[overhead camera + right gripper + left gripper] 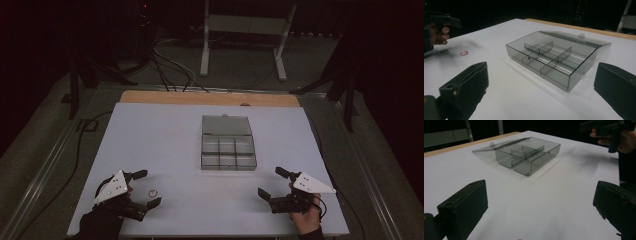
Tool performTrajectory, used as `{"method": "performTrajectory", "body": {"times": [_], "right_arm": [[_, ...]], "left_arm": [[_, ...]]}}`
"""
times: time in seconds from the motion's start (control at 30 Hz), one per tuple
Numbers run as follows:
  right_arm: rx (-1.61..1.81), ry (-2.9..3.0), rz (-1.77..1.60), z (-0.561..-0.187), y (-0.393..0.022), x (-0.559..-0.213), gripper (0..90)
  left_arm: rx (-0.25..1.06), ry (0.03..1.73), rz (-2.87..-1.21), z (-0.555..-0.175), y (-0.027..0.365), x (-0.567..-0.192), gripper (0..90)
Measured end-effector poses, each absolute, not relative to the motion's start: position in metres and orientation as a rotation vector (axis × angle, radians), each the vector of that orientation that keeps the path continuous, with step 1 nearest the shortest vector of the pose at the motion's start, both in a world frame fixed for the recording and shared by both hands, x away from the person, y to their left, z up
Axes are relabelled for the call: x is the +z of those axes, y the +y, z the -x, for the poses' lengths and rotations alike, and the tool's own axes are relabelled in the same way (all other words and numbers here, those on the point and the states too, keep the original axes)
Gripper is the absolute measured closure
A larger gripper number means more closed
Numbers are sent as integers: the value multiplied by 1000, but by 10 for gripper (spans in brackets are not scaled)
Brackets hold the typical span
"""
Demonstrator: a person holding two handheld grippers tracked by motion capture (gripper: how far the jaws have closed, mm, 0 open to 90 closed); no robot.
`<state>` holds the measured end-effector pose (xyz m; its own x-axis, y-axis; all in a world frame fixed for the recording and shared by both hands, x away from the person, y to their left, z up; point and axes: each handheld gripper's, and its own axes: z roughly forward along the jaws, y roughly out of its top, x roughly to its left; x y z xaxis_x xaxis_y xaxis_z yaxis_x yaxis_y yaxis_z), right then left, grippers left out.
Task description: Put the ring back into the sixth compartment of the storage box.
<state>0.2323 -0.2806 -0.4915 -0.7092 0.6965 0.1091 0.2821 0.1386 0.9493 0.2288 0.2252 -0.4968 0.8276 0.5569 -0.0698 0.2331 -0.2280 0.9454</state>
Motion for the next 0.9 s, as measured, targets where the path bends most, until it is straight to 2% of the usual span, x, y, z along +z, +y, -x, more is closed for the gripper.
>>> {"method": "performTrajectory", "body": {"times": [0.3,0.43,0.9], "right_arm": [[1601,2069,-951,-232,-280,-492,0],[1601,2068,-948,-232,-280,-491,0],[1602,2079,-957,-233,-281,-492,0]], "left_arm": [[359,672,-1804,-231,228,-496,7],[422,740,-1820,-232,228,-496,11],[426,835,-1884,-233,228,-502,14]]}}
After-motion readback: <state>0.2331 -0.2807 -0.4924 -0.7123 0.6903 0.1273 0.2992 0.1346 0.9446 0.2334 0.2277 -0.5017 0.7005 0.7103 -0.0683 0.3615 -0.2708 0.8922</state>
